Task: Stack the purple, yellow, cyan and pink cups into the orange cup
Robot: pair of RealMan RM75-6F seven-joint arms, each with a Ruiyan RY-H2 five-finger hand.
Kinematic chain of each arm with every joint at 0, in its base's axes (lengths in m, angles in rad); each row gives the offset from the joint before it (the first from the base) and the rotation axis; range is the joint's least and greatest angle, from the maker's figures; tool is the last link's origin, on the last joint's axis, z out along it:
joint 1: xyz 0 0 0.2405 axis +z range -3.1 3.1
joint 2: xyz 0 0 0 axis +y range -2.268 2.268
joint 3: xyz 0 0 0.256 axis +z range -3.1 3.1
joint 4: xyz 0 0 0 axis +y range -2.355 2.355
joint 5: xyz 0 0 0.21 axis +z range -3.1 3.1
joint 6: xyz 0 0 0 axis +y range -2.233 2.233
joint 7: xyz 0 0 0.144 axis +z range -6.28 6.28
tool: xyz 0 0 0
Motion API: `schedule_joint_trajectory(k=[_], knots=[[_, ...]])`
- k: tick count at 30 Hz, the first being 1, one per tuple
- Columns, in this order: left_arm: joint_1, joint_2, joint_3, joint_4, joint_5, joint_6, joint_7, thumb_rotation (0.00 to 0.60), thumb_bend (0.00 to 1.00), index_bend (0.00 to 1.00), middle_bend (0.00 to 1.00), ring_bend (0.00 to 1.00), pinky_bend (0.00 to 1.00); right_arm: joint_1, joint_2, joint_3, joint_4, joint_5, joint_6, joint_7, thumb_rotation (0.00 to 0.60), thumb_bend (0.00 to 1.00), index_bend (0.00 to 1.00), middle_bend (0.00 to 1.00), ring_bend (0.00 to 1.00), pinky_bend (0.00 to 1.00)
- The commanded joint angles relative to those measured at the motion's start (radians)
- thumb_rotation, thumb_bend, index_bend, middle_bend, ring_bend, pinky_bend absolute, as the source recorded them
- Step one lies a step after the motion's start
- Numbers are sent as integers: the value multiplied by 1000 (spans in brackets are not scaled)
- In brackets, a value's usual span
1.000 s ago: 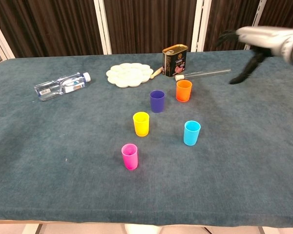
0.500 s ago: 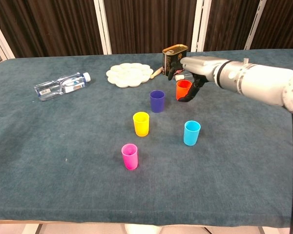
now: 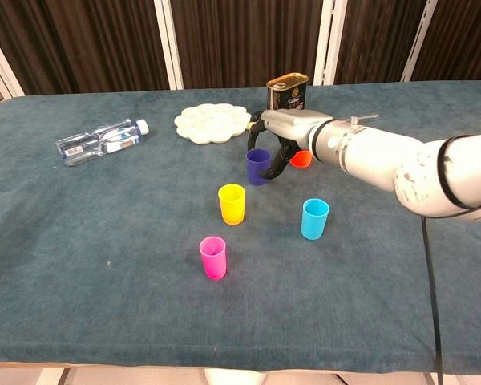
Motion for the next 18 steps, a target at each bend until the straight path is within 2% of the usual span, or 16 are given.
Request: schedule_joint_trajectory(k=[1, 8, 15, 18], knots=[[2, 2, 0, 0, 0, 2, -3, 600, 397, 0, 0, 0, 92, 10, -20, 2, 25, -3, 2, 6, 600, 450, 486, 0, 0, 0], [5, 8, -1, -2, -2, 7, -15, 600, 397, 0, 0, 0, 92, 13, -27, 4, 46, 14, 8, -21, 600, 475, 501, 0, 0, 0], [4, 9, 2, -3, 2, 4, -15, 600, 399, 0, 0, 0, 92, 6, -18, 10, 30, 26, 39, -46, 600, 497, 604, 8, 0, 0], [4, 9, 1, -5, 2, 4, -16, 600, 398, 0, 0, 0, 92, -2, 4, 27, -7, 14, 75, -25, 600, 500, 617, 12, 0, 0]])
